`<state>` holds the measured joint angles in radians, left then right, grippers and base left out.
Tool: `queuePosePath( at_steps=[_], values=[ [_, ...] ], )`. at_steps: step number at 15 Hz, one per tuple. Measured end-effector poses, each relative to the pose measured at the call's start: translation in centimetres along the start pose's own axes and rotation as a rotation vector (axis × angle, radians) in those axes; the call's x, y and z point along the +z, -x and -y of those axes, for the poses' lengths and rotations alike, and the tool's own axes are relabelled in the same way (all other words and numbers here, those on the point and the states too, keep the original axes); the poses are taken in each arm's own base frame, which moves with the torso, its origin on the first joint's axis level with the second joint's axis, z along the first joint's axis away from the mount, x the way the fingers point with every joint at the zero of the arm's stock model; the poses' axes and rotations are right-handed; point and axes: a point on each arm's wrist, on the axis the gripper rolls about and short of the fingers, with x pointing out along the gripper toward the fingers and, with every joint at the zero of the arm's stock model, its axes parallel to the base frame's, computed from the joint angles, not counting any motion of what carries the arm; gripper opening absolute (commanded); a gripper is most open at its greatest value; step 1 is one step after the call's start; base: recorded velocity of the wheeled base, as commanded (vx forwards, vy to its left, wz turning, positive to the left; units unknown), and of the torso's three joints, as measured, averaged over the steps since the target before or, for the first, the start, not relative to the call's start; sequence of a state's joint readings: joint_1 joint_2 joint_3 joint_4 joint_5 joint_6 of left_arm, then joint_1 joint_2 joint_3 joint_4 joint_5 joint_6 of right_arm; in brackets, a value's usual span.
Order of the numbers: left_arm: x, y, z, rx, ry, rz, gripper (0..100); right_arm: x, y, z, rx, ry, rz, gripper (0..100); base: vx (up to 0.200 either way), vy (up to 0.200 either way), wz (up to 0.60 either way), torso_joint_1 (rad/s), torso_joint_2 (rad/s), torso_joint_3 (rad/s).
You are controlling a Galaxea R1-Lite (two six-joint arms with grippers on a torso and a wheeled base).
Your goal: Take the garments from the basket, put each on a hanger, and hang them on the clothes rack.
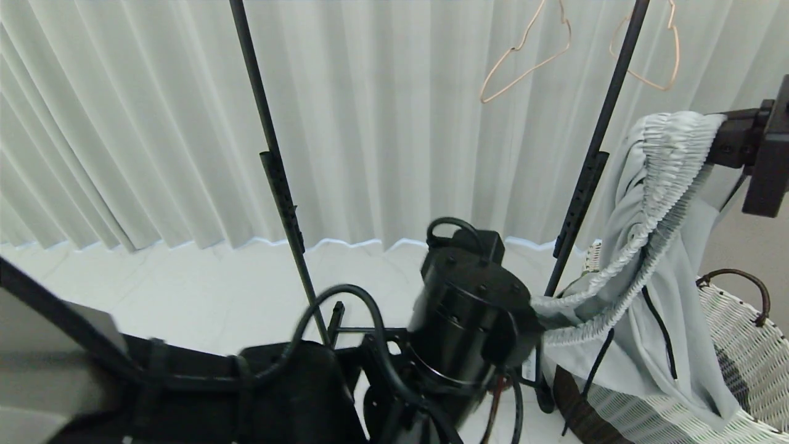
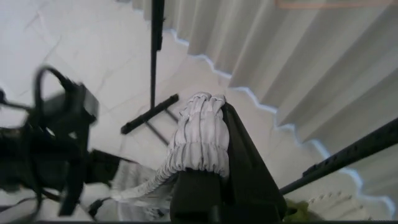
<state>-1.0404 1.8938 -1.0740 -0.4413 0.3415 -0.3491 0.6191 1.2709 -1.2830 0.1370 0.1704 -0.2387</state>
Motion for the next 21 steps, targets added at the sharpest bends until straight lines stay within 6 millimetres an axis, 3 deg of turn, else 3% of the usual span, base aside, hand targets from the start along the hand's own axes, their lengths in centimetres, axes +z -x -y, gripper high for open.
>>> queuePosePath(
  at_steps=[3, 8, 12, 15, 21],
  values=[
    [4.4, 4.0, -2.9, 0.031, 0.002, 0.061, 0, 1.0, -0.6, 0.3, -0.018, 0.094, 0.101, 0, 0.0, 0.0, 0.0, 0.0, 0.0, 0.0],
    [10.4, 14.1, -8.5, 0.143, -0.014, 0.191, 0, 1.3, -3.1, 0.1, -0.007, 0.154, 0.147, 0, 0.0, 0.0, 0.0, 0.0, 0.0, 0.0],
    [14.3, 20.4, -9.2, 0.181, -0.068, 0.288, 0, 1.1, -4.2, 0.0, -0.017, 0.152, 0.126, 0, 0.0, 0.0, 0.0, 0.0, 0.0, 0.0],
    [15.9, 22.3, -9.0, 0.217, -0.267, 0.297, 0, 1.2, -3.7, 0.5, -0.111, 0.143, 0.111, 0, 0.0, 0.0, 0.0, 0.0, 0.0, 0.0],
    [16.6, 22.3, -8.7, 0.275, -0.379, 0.307, 0, 3.5, -1.9, 1.0, -0.138, 0.138, 0.107, 0, 0.0, 0.0, 0.0, 0.0, 0.0, 0.0]
  ],
)
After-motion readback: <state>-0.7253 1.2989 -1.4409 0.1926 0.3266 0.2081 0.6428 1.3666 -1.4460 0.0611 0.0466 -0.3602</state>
